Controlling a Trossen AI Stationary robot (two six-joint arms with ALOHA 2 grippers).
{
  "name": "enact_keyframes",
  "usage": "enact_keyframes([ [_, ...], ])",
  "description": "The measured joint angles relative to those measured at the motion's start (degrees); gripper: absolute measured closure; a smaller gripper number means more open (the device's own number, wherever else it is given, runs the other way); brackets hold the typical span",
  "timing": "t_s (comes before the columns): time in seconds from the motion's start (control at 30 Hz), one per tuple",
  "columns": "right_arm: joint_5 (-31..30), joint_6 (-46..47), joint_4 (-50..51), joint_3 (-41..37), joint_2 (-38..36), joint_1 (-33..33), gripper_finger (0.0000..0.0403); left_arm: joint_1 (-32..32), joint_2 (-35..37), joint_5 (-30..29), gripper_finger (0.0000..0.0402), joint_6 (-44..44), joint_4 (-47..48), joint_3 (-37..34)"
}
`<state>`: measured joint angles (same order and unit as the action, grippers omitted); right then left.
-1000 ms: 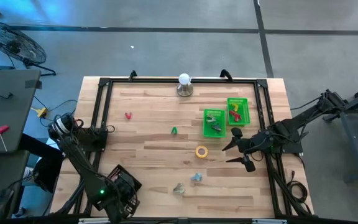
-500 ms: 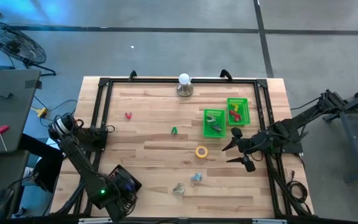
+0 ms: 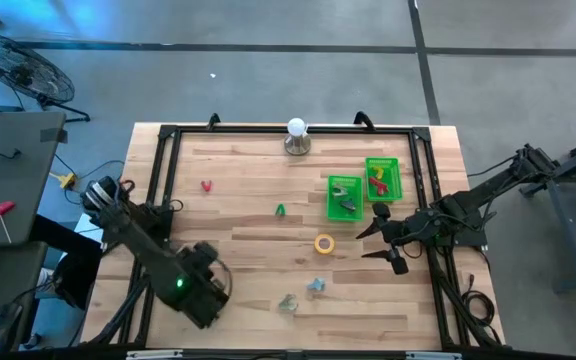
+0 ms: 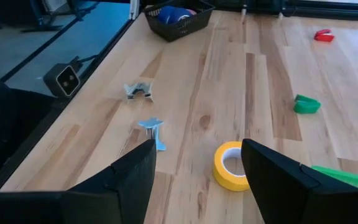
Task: Pick and place Stapler, Stapler remover, tape
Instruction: Put the red stapler into the right green basket
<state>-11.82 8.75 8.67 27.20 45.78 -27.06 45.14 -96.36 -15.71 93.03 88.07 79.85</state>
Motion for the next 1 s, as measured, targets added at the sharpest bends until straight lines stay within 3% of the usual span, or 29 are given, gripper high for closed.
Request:
enact_keyframes([
  [0.23, 0.0, 0.1, 0.0, 0.0, 0.0, 0.0, 0.0175, -9.6, 0.4, -9.7, 0.0237, -17.7, 1.6, -0.7],
  [0.47, -2.4, -1.3, 0.0, 0.0, 0.0, 0.0, 0.0175, -22.4, 0.4, -16.4, 0.0237, -20.7, 2.0, -0.8],
  [0.7, -3.9, -1.7, 0.4, 0.0, 0.0, 0.0, 0.0175, -40.7, 0.4, -8.8, 0.0237, -24.4, 1.9, -0.9],
  [1.0, -3.9, 1.5, 5.0, 0.0, 0.0, 0.0, 0.0175, -64.1, 0.4, -1.3, 0.0237, -40.1, -3.2, -4.5],
])
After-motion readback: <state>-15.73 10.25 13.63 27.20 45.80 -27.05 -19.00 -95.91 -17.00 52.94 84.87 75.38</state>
